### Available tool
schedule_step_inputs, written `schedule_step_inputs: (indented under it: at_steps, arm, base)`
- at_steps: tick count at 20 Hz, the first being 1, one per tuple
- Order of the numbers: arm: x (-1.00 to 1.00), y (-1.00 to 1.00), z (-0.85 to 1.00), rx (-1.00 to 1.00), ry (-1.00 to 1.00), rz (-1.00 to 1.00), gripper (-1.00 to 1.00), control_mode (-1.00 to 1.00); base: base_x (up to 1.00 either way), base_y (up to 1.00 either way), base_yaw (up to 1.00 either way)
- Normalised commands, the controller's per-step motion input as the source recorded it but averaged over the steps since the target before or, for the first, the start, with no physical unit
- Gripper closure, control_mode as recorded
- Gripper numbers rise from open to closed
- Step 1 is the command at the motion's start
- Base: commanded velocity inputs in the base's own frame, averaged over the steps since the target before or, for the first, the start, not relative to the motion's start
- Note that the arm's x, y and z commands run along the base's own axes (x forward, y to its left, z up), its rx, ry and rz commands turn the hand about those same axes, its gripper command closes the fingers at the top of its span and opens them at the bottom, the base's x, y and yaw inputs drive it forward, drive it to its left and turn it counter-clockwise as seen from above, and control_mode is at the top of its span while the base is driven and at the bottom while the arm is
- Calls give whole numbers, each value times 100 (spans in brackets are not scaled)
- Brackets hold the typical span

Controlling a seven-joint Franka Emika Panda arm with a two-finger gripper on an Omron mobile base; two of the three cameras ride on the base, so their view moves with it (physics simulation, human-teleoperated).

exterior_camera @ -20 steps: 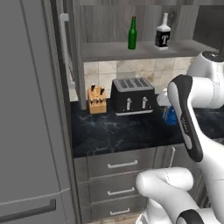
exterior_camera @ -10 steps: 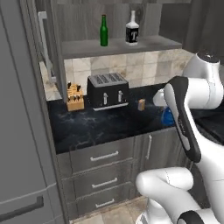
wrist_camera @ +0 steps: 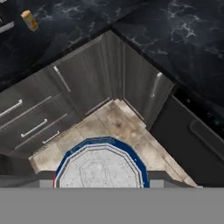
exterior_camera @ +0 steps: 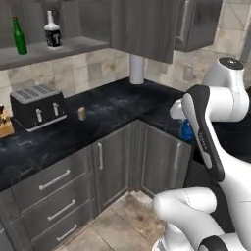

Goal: Sort all alcoholic drinks to one cabinet, and non-alcoholic drinks to the other.

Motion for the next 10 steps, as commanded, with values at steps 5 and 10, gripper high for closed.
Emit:
schedule_step_inputs:
  at_steps: [5,10]
  arm:
    - [0,0,0,0,0,0,100,100]
    - [0,0,0,0,0,0,100,100]
  base:
    - [-60,0,-69]
    - [-44,0,-67]
